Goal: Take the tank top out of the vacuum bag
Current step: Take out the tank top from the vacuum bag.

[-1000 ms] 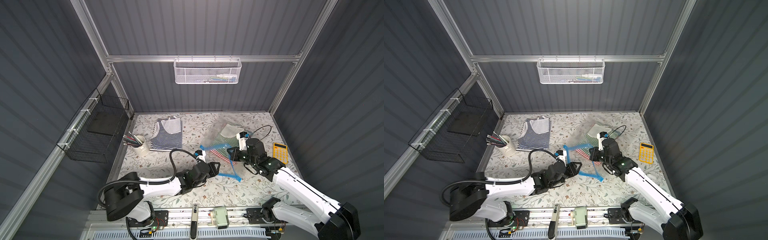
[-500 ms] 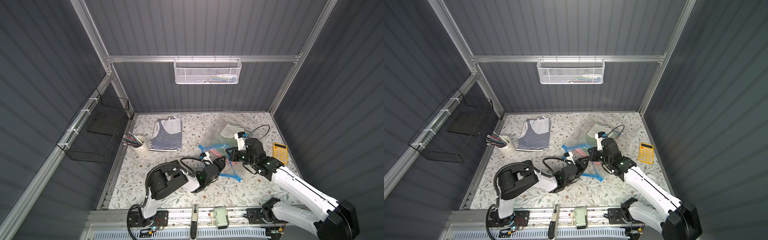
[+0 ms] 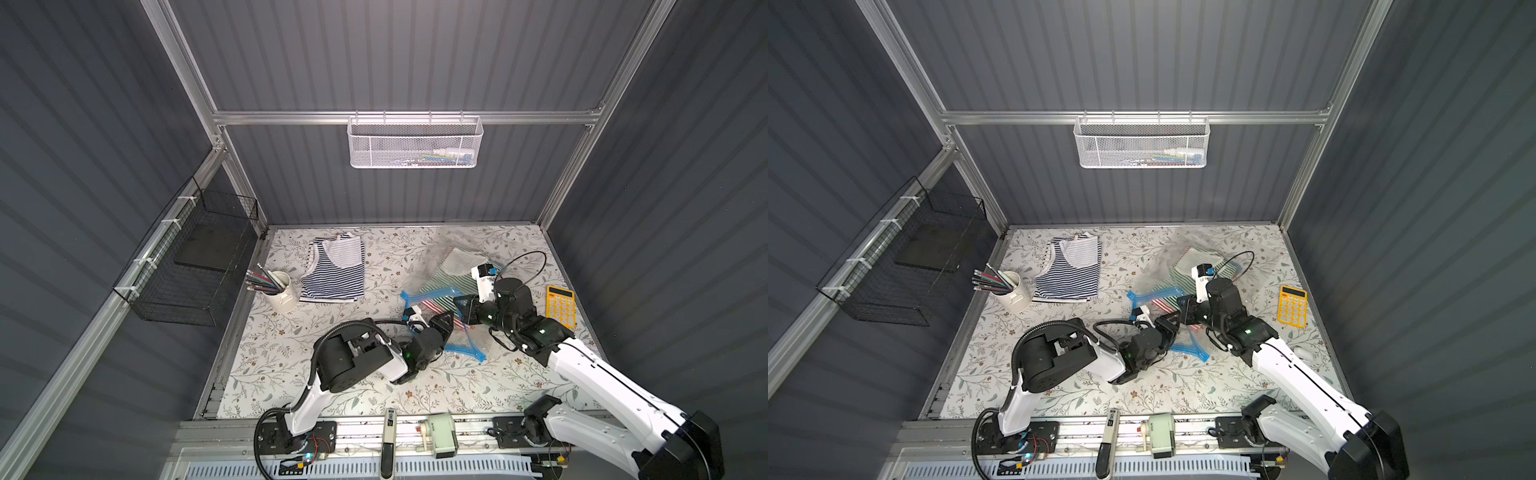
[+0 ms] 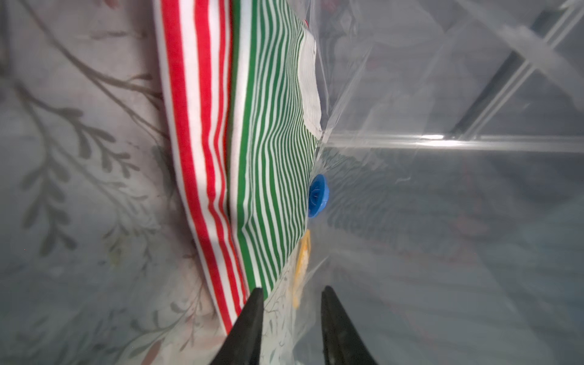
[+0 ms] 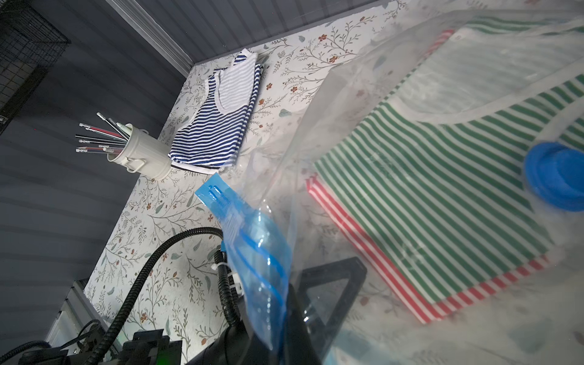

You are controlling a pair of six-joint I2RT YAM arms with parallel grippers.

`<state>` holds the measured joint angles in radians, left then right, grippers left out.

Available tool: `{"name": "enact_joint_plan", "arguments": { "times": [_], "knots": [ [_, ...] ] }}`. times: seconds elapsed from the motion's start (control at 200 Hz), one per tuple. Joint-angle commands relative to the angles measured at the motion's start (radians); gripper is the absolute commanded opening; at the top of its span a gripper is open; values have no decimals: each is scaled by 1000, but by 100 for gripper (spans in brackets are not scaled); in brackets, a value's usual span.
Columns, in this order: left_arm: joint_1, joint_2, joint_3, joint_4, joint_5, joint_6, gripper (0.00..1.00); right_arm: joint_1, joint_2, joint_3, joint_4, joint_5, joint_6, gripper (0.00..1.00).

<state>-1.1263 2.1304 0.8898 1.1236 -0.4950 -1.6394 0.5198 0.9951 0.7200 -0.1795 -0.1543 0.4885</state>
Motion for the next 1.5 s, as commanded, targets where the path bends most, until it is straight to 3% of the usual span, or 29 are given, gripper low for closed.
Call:
{"name": "enact_joint_plan", "arguments": {
  "times": [0.0,0.225,0.74,1.06,1.37,1.496],
  "knots": [
    [18,39,15,7,-37,-39,32,3,-3,-10,27,-14,-9,0],
    [34,5,37,-171,-44,-85,33,3,-6,-23,40,-22,-6,0],
    [69,59,122,-185,11,-79,34,3,-13,-37,47,-22,3,0],
    [70,-2,143,-431,13,-103,37,3,-9,-40,47,-17,1,0],
    [95,47,181,-359,58,-65,38,2,-12,-39,43,-17,1,0],
    [95,14,208,-423,55,-10,38,2,-10,-43,45,-12,4,0]
  ]
}}
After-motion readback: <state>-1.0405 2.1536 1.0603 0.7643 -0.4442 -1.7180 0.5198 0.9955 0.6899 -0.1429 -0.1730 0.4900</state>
